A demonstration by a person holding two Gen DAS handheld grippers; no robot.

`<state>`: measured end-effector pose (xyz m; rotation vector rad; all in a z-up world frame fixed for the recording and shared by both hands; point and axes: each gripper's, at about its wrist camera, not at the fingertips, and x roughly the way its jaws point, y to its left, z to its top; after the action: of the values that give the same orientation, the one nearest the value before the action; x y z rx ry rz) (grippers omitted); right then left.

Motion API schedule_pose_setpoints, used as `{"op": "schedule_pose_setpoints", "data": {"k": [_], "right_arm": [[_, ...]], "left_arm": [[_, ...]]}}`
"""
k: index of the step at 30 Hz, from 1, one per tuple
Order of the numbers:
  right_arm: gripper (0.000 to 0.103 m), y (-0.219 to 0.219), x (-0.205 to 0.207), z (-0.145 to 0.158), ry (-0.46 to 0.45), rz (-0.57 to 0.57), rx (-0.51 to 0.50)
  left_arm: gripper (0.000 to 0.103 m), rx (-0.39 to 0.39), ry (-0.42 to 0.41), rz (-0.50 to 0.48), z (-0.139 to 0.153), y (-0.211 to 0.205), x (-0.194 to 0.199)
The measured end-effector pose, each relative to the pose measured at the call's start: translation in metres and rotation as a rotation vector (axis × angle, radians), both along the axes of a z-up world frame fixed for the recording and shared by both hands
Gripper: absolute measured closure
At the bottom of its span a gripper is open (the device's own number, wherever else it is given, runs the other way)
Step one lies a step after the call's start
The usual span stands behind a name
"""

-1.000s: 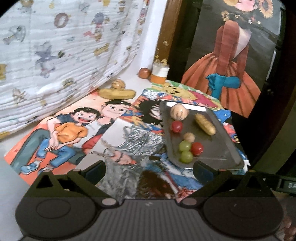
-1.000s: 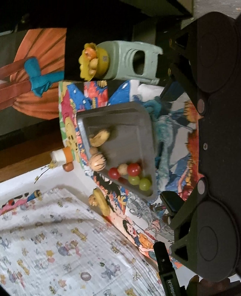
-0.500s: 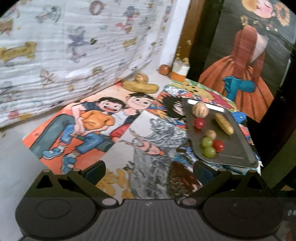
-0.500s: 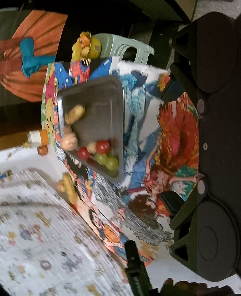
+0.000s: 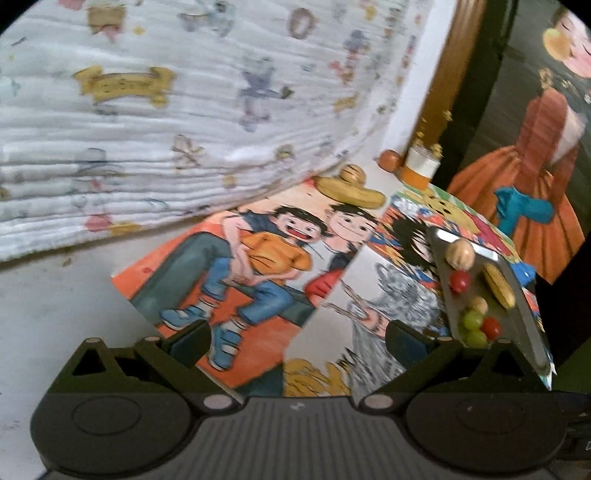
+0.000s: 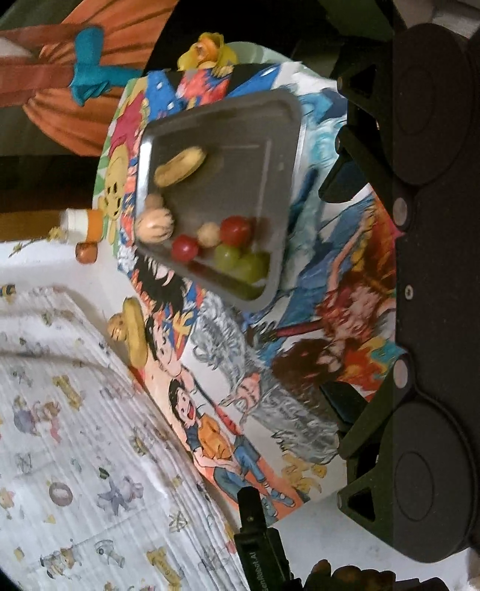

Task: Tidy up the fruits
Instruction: 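Move both open tools toward the banana and striped melon by the wall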

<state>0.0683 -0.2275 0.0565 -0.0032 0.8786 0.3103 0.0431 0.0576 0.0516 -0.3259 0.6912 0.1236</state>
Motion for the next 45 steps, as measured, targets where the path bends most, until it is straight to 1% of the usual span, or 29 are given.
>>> {"op": "schedule_pose_setpoints", "data": {"k": [8,13,18,24,29,32,37,40,45], "right_arm": [[0.001,0.011,0.024,0.01,-0.043,0.026,0.001],[0.001,0.009,0.048,0.021,-0.062,0.016,0.069],[0.001,0.011,0.07,0.035,-0.112,0.031,0.09],[0.001,0.014,0.092,0.047,-0.165,0.063,0.088],[0.001,0.014,0.108,0.051,-0.207,0.11,0.057],[0.001,0.016,0.121,0.051,-0.225,0.143,0.033],[0.001,0.018,0.144,0.057,-0.245,0.195,0.027],[0.001,0.02,0.158,0.066,-0.264,0.229,0.033],[0.001,0.023,0.181,0.086,-0.293,0.263,0.043]], "left_arm": [[0.0,-0.007,0.026,0.046,-0.004,0.019,0.015],[0.0,-0.013,0.036,0.054,-0.007,0.022,0.026],[0.0,-0.005,0.026,0.058,-0.004,0.025,0.037],[0.0,0.01,0.015,0.069,0.001,0.028,0.051],[0.0,0.032,0.012,0.066,0.005,0.026,0.067],[0.0,0.044,0.018,0.063,0.004,0.023,0.076],[0.0,0.061,0.014,0.064,0.005,0.019,0.09],[0.0,0.061,0.007,0.072,0.007,0.017,0.099],[0.0,0.068,0.0,0.053,0.011,0.011,0.115]]}}
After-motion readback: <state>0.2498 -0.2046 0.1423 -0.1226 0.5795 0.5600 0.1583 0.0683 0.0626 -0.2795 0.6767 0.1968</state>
